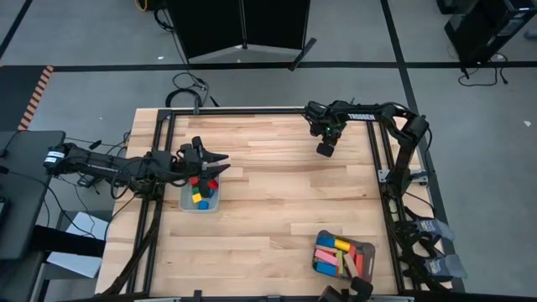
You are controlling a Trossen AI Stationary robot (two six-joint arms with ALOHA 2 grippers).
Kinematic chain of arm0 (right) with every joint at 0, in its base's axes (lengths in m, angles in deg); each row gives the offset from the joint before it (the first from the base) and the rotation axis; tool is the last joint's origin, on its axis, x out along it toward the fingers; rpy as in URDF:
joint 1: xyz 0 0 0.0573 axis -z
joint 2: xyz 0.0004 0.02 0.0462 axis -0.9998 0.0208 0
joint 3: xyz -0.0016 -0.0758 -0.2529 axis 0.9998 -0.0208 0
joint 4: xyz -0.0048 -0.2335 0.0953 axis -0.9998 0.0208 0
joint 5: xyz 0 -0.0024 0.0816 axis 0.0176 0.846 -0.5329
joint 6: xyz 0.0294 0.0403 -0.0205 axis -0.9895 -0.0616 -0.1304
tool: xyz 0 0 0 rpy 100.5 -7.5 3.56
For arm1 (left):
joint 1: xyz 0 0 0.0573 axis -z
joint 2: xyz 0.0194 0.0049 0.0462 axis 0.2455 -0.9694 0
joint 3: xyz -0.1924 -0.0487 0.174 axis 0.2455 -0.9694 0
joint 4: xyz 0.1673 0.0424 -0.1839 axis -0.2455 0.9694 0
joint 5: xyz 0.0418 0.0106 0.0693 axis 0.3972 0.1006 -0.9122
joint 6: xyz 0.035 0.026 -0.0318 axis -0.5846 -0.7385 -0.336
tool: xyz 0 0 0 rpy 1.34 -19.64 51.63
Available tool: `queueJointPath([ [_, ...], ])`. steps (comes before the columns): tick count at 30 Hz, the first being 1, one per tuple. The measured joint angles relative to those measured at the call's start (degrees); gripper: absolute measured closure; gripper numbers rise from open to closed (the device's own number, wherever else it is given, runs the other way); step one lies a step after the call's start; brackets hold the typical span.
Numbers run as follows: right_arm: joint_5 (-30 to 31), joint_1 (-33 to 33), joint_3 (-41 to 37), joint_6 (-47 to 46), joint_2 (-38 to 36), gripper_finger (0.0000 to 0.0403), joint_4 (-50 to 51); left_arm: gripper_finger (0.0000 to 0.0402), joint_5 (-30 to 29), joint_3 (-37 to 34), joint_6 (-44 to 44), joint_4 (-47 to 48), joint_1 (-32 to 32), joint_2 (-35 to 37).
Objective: Sort blocks by size
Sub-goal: Put the yellow block into the black bin, then return to Home Position
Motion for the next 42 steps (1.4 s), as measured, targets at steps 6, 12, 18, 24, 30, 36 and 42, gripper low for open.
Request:
queueJointPath([
  [6, 0.0, -0.6, 0.4, -0.1, -2.6, 0.0359, 0.8, 0.0254, 0.0, 0.0, 0.0, 0.0, 0.0, 0.0],
  [12, -4.3, -4.7, 0.9, -0.7, -12.1, 0.0359, 4.0, 0.0254, 0.0, 0.0, 0.0, 0.5, 0.0, 0.0],
  [18, -20.9, -15.8, 1.0, -4.8, -25.3, 0.0359, 11.8, 0.0254, 0.0, 0.0, 0.0, 0.7, 0.0, 0.0],
  [24, -32.4, -34.9, -4.7, -24.1, -35.5, 0.0359, 12.1, 0.0254, 0.0, 0.0, 0.0, 0.7, 0.0, 0.0],
  [30, -35.4, -58.3, -11.1, -50.0, -39.1, 0.0359, -2.4, 0.0254, -0.3, 0.0, 0.0, 0.7, 0.0, 0.0],
  [36, -29.5, -71.5, -12.7, -67.0, -35.0, 0.0345, -14.2, 0.0254, -1.1, 0.0, 0.0, 0.5, -0.1, 0.0],
  [42, -25.4, -76.0, -12.7, -70.4, -29.0, 0.0227, -16.8, 0.0254, -1.1, 0.0, 1.0, 0.2, -0.1, 0.0],
])
